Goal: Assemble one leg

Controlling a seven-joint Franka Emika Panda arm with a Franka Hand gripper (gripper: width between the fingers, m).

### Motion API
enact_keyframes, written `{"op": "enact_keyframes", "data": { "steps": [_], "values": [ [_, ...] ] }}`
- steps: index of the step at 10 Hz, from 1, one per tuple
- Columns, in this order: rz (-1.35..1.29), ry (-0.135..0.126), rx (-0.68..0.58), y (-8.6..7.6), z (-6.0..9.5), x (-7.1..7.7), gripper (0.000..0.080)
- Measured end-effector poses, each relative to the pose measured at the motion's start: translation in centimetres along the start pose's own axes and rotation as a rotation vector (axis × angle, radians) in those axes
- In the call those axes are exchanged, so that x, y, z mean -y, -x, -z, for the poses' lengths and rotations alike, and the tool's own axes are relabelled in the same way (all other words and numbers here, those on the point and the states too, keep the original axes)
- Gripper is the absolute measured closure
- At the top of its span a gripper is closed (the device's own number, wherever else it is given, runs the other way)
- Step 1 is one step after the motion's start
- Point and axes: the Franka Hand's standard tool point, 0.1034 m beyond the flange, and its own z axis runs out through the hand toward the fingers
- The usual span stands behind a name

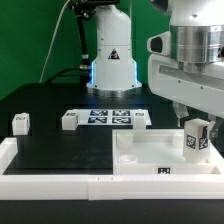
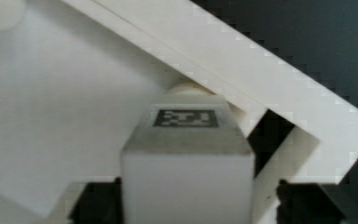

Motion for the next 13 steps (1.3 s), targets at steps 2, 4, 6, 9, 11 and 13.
{"op": "enact_keyframes", "data": {
  "steps": [2,4,6,9,11,13],
  "values": [
    [0.221,0.003,-0.003,-0.03,0.06,0.02,0.0210],
    [0.429,0.004,0.000,0.04,0.13,0.10,0.0153],
    [0.709,-0.001,-0.004,0.12,0.12,0.24,0.0151],
    [1.025,-0.005,-0.007,0.66,0.10,0.55,0.0151],
    [1.260,-0.003,-0.008,0.71,0.14,0.61,0.0151],
    [1.398,-0.002,-0.008,0.16,0.12,0.33,0.0151]
  ]
}}
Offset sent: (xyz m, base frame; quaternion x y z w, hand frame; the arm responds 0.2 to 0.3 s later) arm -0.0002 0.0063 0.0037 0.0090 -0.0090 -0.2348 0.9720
